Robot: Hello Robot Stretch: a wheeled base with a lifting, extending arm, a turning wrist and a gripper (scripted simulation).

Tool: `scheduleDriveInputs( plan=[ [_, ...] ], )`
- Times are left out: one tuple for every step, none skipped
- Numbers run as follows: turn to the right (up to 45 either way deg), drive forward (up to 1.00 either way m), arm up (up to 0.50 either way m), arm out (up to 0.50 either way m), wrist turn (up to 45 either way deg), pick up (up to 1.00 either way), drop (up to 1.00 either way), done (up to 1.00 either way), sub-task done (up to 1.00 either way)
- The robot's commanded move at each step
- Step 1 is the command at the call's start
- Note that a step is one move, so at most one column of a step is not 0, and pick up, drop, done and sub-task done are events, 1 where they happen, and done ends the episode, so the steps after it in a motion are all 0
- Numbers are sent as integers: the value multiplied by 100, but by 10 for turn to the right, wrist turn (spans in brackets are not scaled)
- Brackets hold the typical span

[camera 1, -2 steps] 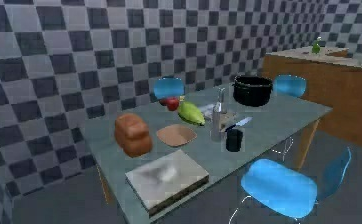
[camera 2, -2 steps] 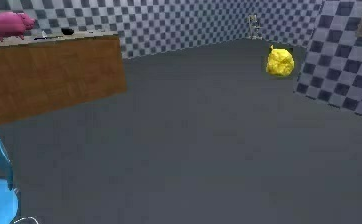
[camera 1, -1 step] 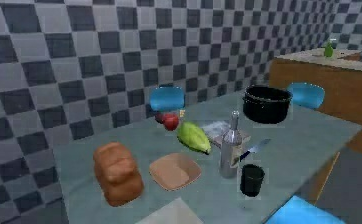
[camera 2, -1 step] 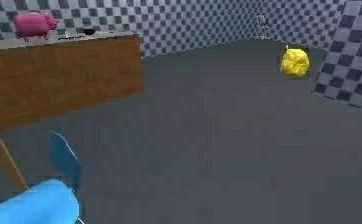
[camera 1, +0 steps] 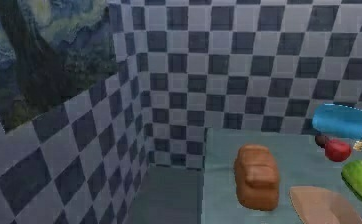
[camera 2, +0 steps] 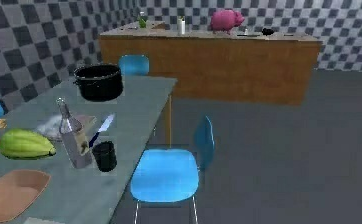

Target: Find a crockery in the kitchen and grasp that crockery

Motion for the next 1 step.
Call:
scheduleDriveInputs(
  plan=[
    [-420, 0, 0, 0, 0, 0, 0, 0, 0]
  ],
)
